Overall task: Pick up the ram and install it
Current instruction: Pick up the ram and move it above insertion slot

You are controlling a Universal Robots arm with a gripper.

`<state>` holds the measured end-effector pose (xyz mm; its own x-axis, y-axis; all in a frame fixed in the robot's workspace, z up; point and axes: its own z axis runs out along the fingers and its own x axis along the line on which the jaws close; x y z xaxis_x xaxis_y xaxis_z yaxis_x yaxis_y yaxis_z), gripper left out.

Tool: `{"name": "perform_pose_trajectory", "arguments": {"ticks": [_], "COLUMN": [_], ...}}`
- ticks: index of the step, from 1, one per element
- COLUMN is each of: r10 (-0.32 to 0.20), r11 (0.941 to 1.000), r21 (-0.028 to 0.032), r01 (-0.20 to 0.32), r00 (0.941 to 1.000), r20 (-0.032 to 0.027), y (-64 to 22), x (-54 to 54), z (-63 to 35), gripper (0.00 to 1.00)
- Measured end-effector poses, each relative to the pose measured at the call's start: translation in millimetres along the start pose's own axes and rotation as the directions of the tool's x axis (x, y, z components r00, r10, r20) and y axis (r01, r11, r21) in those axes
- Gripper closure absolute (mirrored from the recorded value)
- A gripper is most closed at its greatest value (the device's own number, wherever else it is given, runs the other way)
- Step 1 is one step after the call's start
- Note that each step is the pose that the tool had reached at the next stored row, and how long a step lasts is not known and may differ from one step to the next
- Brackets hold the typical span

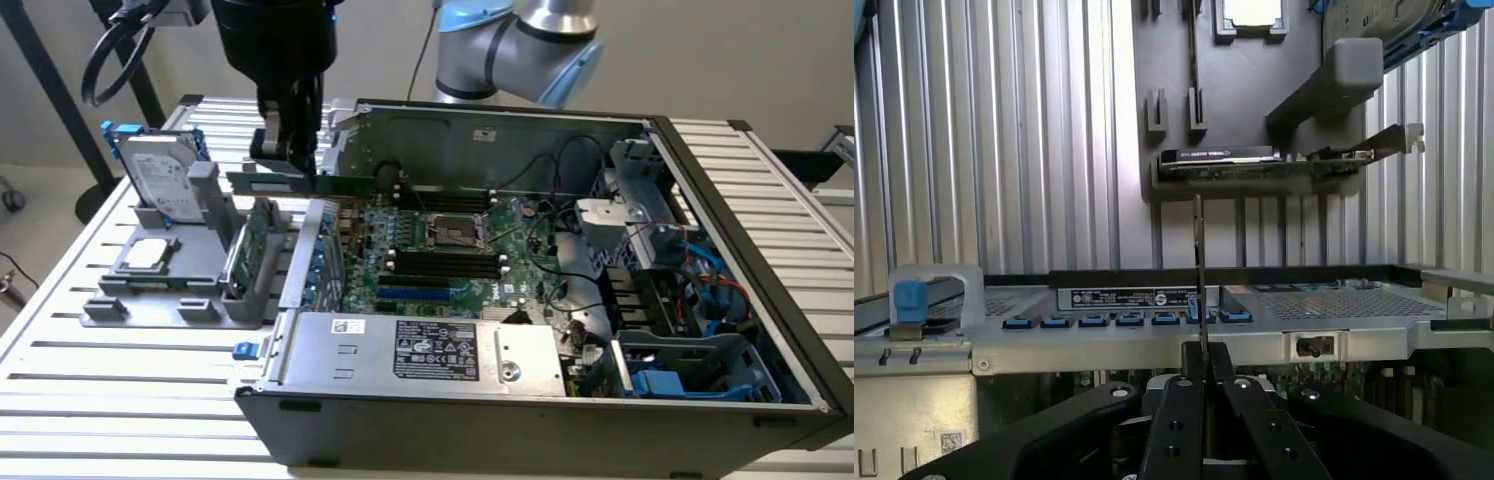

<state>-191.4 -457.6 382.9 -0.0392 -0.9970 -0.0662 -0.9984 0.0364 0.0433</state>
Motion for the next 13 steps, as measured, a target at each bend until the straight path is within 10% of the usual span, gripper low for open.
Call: {"name": "perform_pose_trajectory", "arguments": {"ticks": [13], "r10": [-0.003], "r11": [1.0000], "r21": [-0.0021], "r01": [0.003], "r00": [0.9999], "r20": [0.0152], "y": [-59.2], "x": [-2.4], "z": [-2.7], "gripper": [0.86]}}
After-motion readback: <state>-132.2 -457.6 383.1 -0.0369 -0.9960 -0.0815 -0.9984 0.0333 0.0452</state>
